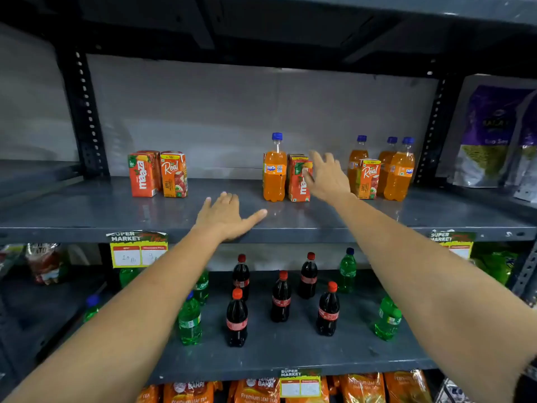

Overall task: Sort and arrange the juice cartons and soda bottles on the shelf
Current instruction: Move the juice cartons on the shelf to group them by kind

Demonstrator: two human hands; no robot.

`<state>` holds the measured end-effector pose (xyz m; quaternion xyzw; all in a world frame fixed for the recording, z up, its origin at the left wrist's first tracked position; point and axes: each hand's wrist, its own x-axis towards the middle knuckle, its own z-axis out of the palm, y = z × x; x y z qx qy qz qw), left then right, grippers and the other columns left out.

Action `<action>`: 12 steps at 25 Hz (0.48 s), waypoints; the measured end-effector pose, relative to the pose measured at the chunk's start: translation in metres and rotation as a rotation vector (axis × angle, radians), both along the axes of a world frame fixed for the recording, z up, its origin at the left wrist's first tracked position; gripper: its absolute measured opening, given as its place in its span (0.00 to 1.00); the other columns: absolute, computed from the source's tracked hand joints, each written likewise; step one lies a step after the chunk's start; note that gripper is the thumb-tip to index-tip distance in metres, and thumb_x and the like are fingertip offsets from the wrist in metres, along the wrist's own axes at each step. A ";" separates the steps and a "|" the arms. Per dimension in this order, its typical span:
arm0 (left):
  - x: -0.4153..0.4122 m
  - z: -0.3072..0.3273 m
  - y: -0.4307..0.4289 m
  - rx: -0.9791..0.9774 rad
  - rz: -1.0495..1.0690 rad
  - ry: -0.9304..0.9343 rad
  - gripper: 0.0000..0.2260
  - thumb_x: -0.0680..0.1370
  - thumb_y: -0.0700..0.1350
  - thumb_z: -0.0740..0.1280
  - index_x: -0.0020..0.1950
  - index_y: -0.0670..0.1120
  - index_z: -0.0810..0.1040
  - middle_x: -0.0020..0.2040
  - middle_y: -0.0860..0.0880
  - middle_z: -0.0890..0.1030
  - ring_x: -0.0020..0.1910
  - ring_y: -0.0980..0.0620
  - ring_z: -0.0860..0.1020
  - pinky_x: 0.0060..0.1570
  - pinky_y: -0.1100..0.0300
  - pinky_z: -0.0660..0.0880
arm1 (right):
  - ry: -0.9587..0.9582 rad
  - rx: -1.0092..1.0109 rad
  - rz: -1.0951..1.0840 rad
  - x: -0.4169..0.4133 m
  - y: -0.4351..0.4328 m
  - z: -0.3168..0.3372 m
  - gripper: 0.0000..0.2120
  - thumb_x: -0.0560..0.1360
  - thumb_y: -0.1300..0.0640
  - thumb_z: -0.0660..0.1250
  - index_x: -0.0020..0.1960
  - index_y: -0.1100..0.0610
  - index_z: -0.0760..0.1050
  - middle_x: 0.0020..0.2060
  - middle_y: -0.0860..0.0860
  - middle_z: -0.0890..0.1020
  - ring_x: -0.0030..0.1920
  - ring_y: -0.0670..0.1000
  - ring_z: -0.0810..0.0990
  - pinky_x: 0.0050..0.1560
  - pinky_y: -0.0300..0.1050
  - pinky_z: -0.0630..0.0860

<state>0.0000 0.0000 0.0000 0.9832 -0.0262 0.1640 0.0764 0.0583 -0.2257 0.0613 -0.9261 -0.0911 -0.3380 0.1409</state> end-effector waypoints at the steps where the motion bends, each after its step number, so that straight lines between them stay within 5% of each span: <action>1: 0.000 0.001 0.001 0.014 0.004 0.091 0.49 0.68 0.77 0.42 0.77 0.43 0.56 0.78 0.43 0.56 0.77 0.45 0.54 0.74 0.45 0.48 | 0.065 0.016 0.016 0.002 0.001 -0.003 0.25 0.78 0.50 0.59 0.73 0.52 0.57 0.67 0.61 0.67 0.65 0.60 0.69 0.56 0.57 0.75; 12: 0.000 0.007 0.003 0.054 0.006 0.165 0.50 0.66 0.79 0.42 0.76 0.46 0.57 0.78 0.45 0.56 0.76 0.46 0.56 0.73 0.45 0.50 | 0.311 0.439 0.323 0.028 -0.002 -0.012 0.28 0.77 0.60 0.63 0.71 0.48 0.55 0.68 0.56 0.69 0.65 0.58 0.73 0.59 0.59 0.76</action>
